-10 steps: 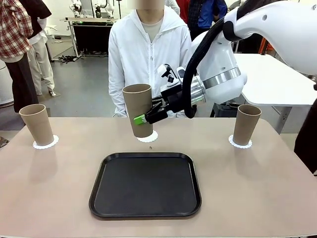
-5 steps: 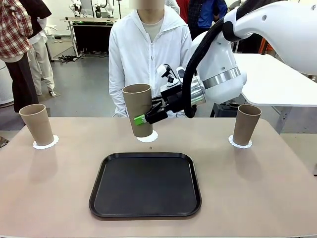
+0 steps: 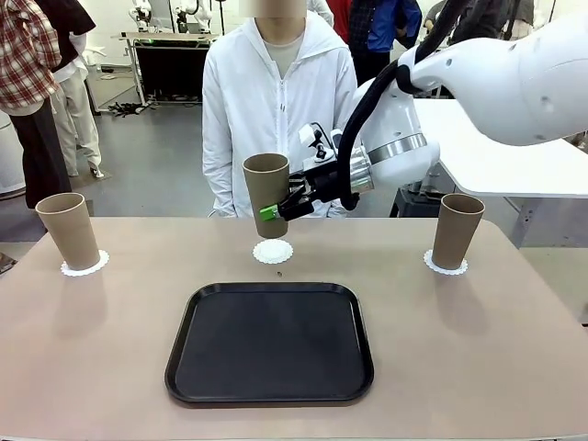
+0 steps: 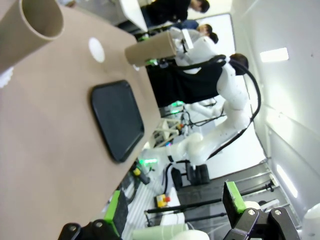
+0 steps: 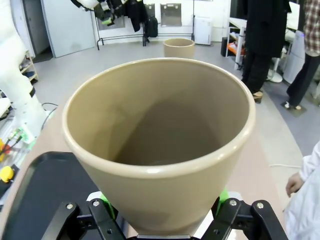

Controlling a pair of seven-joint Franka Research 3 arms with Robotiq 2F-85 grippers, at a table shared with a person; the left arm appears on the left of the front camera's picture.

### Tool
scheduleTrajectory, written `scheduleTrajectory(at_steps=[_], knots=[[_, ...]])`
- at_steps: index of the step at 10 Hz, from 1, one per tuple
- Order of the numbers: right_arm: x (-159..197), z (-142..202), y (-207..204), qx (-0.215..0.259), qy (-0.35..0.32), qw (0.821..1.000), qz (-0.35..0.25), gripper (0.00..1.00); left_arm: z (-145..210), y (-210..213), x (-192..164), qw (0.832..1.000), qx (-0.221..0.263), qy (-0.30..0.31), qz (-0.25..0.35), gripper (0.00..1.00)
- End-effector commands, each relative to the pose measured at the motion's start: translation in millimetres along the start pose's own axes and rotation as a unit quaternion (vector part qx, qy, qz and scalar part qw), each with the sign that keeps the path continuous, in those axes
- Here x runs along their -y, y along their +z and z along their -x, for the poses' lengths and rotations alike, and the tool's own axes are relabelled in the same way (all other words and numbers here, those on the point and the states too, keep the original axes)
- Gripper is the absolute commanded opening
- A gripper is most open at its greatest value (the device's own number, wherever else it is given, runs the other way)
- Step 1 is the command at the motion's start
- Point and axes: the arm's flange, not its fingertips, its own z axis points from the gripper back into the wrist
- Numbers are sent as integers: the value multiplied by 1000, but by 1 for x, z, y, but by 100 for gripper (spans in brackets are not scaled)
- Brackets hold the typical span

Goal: Place coasters on the table and set cups on them.
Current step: Take one Reusable plastic cup from the Flat Tray and place it on a coaster set by the human.

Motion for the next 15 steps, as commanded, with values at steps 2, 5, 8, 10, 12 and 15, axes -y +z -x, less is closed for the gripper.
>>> scheduleTrajectory(at_steps=[2, 5, 8, 10, 12, 15], knots=[[30, -9, -8, 0, 10, 1000, 3, 83, 0, 1, 2, 1000, 3, -2, 3, 100], [26, -4, -4, 3, 16, 1000, 4, 83, 0, 1, 2, 1000, 3, -2, 3, 100], [26, -4, -4, 3, 16, 1000, 4, 83, 0, 1, 2, 1000, 3, -2, 3, 100], [33, 3, -2, 4, 41, 999, 0, 83, 0, 1, 2, 1000, 3, -2, 3, 100], [46, 23, -8, 4, 35, 999, -8, 83, 0, 1, 2, 1000, 3, -2, 3, 100], [59, 49, -19, 11, 20, 999, -27, 83, 0, 1, 2, 1000, 3, -2, 3, 100]])
